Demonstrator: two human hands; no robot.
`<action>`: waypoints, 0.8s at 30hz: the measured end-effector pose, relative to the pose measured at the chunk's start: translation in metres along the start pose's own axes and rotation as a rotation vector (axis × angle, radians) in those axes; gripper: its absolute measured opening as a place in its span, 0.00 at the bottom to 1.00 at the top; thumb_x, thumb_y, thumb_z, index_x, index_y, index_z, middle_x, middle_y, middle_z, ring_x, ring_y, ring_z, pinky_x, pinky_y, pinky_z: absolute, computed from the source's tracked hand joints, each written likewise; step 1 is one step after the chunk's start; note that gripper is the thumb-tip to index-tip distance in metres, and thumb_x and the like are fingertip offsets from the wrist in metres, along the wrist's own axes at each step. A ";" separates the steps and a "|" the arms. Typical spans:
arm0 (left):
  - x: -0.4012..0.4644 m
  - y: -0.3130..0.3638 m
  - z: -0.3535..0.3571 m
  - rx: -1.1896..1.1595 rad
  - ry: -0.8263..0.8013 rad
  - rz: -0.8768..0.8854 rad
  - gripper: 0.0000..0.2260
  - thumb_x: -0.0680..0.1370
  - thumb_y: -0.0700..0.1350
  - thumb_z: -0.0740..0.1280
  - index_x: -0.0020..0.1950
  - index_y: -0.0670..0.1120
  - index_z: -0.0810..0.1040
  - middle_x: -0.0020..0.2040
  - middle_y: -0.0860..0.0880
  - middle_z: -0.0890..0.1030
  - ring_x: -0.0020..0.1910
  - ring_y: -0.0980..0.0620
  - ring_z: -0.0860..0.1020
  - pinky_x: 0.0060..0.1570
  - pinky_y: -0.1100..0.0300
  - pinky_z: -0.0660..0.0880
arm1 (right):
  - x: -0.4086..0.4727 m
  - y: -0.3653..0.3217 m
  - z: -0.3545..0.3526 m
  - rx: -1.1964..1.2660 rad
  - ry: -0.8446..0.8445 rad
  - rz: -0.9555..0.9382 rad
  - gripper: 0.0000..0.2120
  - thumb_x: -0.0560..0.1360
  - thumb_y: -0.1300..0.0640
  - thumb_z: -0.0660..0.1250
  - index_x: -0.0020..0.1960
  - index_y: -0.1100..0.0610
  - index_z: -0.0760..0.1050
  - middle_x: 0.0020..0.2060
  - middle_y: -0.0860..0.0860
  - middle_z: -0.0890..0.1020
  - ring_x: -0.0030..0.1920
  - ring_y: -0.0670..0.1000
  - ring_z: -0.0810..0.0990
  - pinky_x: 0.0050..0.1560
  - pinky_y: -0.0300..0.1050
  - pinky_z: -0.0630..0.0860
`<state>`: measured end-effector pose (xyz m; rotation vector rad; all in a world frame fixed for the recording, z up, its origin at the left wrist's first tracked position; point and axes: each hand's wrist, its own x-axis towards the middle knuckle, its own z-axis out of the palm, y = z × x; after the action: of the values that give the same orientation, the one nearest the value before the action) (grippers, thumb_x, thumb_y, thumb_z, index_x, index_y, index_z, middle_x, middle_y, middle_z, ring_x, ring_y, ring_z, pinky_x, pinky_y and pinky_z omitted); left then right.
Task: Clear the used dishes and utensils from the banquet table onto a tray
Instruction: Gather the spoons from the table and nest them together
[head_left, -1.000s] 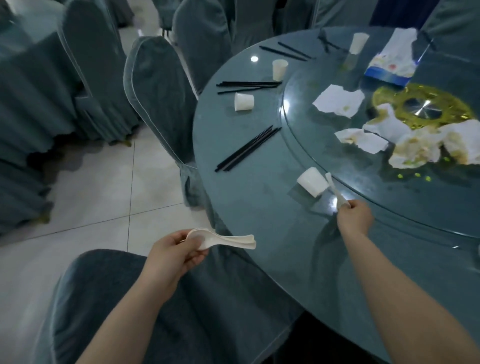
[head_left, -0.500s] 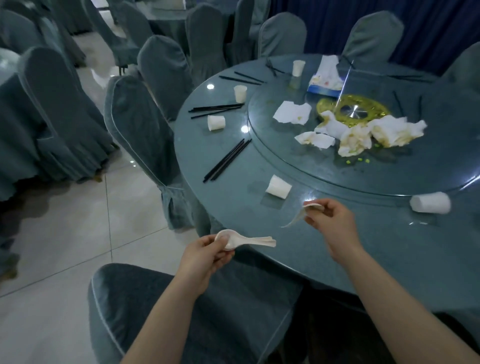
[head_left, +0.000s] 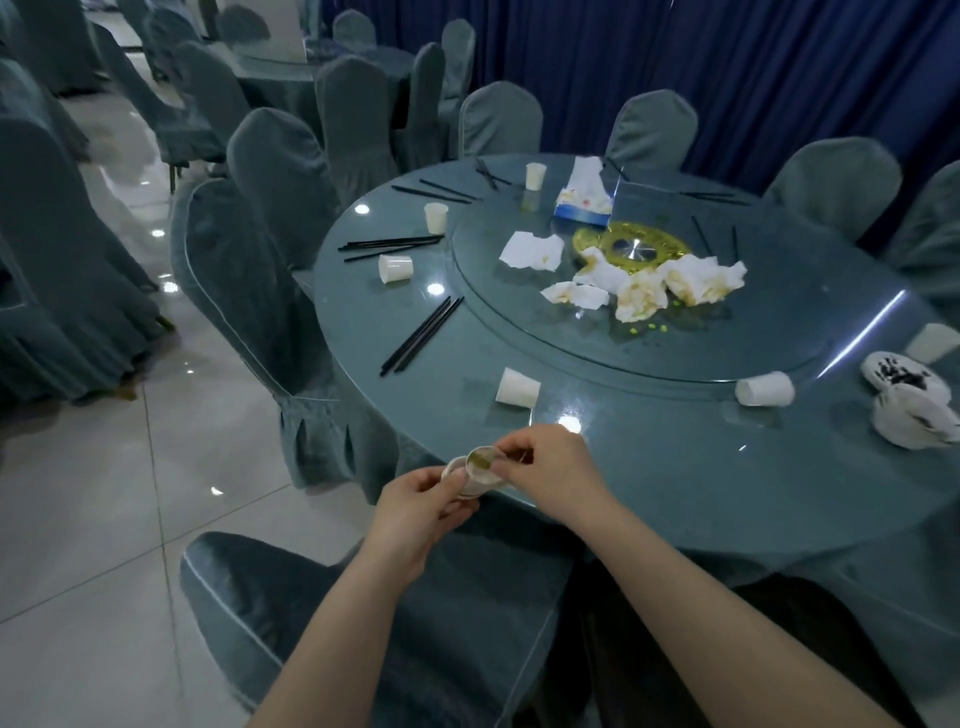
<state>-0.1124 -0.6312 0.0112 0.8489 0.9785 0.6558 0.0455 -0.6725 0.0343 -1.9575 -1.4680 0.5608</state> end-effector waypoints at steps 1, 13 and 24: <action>-0.001 -0.001 -0.002 -0.006 -0.009 0.003 0.06 0.78 0.40 0.67 0.50 0.38 0.80 0.40 0.44 0.84 0.39 0.51 0.83 0.37 0.65 0.78 | -0.002 -0.003 0.000 -0.021 -0.008 -0.007 0.04 0.72 0.55 0.71 0.45 0.50 0.85 0.27 0.34 0.74 0.34 0.29 0.73 0.36 0.23 0.67; -0.006 0.001 -0.008 0.008 -0.043 0.015 0.10 0.78 0.44 0.67 0.49 0.37 0.81 0.44 0.41 0.85 0.44 0.48 0.84 0.39 0.63 0.79 | -0.018 -0.010 0.010 -0.142 -0.010 0.064 0.09 0.76 0.46 0.63 0.48 0.47 0.81 0.41 0.44 0.83 0.43 0.48 0.79 0.44 0.46 0.76; -0.003 0.000 0.000 0.142 -0.092 0.024 0.09 0.73 0.41 0.72 0.48 0.35 0.81 0.48 0.35 0.83 0.48 0.43 0.83 0.51 0.54 0.80 | -0.024 -0.014 0.009 -0.251 -0.039 0.020 0.12 0.78 0.46 0.61 0.49 0.49 0.81 0.42 0.48 0.84 0.44 0.52 0.79 0.48 0.47 0.74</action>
<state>-0.1143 -0.6338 0.0124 1.0085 0.9404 0.5678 0.0230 -0.6909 0.0363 -2.1650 -1.6097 0.4433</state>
